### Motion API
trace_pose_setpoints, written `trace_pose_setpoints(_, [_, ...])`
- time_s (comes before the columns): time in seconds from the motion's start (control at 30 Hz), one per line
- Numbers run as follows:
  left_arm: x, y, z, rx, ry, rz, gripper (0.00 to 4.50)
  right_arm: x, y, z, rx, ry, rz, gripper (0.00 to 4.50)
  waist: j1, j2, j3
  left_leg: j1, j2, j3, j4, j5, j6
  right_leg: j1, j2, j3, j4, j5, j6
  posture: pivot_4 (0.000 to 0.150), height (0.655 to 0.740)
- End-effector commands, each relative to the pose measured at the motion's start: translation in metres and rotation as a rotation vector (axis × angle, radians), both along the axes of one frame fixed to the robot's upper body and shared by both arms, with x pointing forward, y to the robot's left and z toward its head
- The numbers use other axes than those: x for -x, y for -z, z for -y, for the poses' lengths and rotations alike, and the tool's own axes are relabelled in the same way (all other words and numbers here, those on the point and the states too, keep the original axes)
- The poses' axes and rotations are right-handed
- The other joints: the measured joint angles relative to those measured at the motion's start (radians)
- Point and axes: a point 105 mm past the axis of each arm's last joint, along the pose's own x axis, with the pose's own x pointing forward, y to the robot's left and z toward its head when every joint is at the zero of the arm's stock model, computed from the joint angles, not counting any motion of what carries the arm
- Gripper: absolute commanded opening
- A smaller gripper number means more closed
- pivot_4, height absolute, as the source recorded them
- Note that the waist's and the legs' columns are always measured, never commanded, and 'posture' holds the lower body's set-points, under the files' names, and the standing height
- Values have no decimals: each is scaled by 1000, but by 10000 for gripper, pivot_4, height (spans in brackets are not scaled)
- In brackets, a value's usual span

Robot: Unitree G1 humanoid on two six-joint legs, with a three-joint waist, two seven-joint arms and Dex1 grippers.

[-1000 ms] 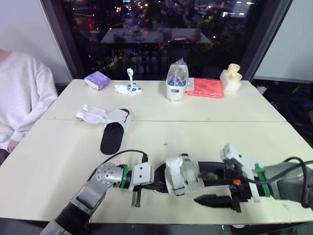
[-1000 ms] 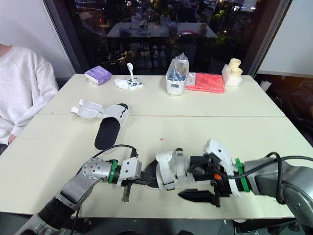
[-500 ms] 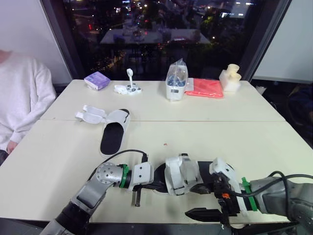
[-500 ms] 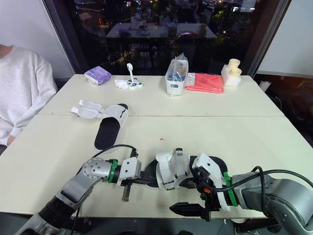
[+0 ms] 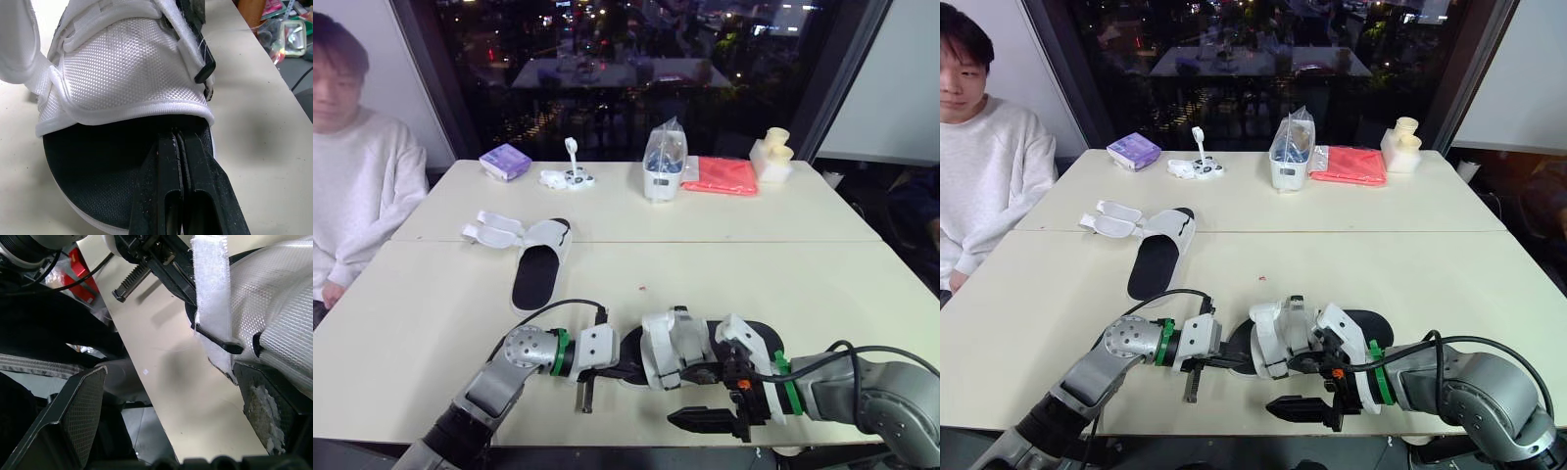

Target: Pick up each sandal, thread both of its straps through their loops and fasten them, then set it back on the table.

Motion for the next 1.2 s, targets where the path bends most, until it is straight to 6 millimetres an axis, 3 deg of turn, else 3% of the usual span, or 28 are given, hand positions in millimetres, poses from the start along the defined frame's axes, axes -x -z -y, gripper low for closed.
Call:
trace_pose_setpoints(0.03, [8, 19, -3, -62, 0, -70, 0, -1, -2, -5, -29, -21, 2, 44573, 0, 0, 0, 0, 0, 0, 0, 0, 0, 0, 0, 0, 0, 0, 0, 1500, 7400])
trace_pose_setpoints(0.47, [10, 11, -1, -59, 0, -71, 0, -13, 17, -4, -16, -20, -74, 44573, 0, 0, 0, 0, 0, 0, 0, 0, 0, 0, 0, 0, 0, 0, 0, 1500, 7400])
trace_pose_setpoints(0.57, [10, 12, -1, -59, -2, -71, 0, -15, 18, -3, -18, -15, -82, 36836, 0, 0, 0, 0, 0, 0, 0, 0, 0, 0, 0, 0, 0, 0, 0, 1500, 7400])
trace_pose_setpoints(0.8, [11, 14, 0, -56, -4, -70, 0, -21, 20, -2, -25, 8, -89, 1513, 0, 0, 0, -1, 0, 0, 0, 0, 0, -1, 0, 0, 0, 0, 0, 1500, 7400])
trace_pose_setpoints(1.07, [12, 18, -1, -56, -7, -71, 0, -14, 21, -1, -15, -8, -103, 692, 1, 0, 0, -1, 0, 0, 0, 0, 0, -1, 0, 0, 0, 0, 0, 1500, 7400])
trace_pose_setpoints(1.2, [15, 20, -2, -59, 0, -77, 0, 7, 31, 3, 29, -62, -179, 692, 2, 0, 0, -1, 0, 0, 0, 0, 0, -1, 0, 0, 0, 0, 0, 1500, 7400])
